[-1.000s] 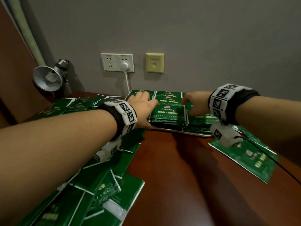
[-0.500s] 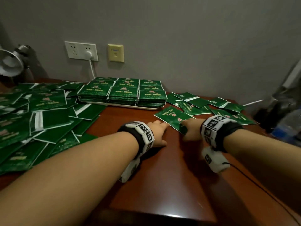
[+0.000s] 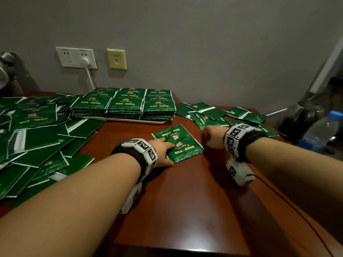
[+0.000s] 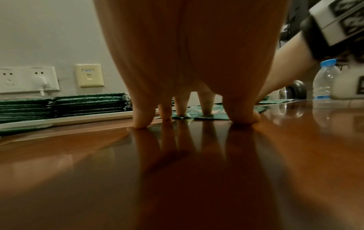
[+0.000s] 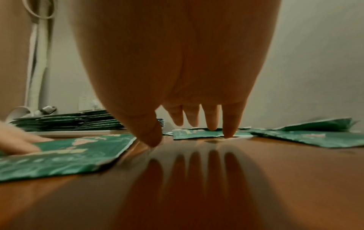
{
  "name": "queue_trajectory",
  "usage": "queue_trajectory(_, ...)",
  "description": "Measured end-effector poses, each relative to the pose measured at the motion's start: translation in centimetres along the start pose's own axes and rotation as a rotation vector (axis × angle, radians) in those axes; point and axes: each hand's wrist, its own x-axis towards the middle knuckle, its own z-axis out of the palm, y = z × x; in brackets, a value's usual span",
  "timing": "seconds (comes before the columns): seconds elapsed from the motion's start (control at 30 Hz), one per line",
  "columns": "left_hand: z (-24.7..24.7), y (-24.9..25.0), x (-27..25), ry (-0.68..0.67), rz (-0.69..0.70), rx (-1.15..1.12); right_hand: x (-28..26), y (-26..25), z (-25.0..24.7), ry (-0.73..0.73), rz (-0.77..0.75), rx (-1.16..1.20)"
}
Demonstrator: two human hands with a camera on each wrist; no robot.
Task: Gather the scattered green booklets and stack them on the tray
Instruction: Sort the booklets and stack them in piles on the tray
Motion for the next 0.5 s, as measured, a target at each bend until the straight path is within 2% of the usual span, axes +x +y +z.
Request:
queue_trajectory(0.1, -0.1, 0.0, 0.1, -0.015, 0.001, 0.013, 1.9, 0.1, 0.1, 0.017, 0.031, 0.036)
queue_trajectory(0.23, -0.1, -0.1, 0.2, -0.035, -0.005, 0.008, 2.9, -0.6, 0.3, -0.042, 0.005, 0.005)
queue_trajectory(0.5, 0.0, 0.1, -0.4, -0.026, -0.012, -0.023, -0.5, -1.4, 0.4, -0.029, -0.041, -0.073)
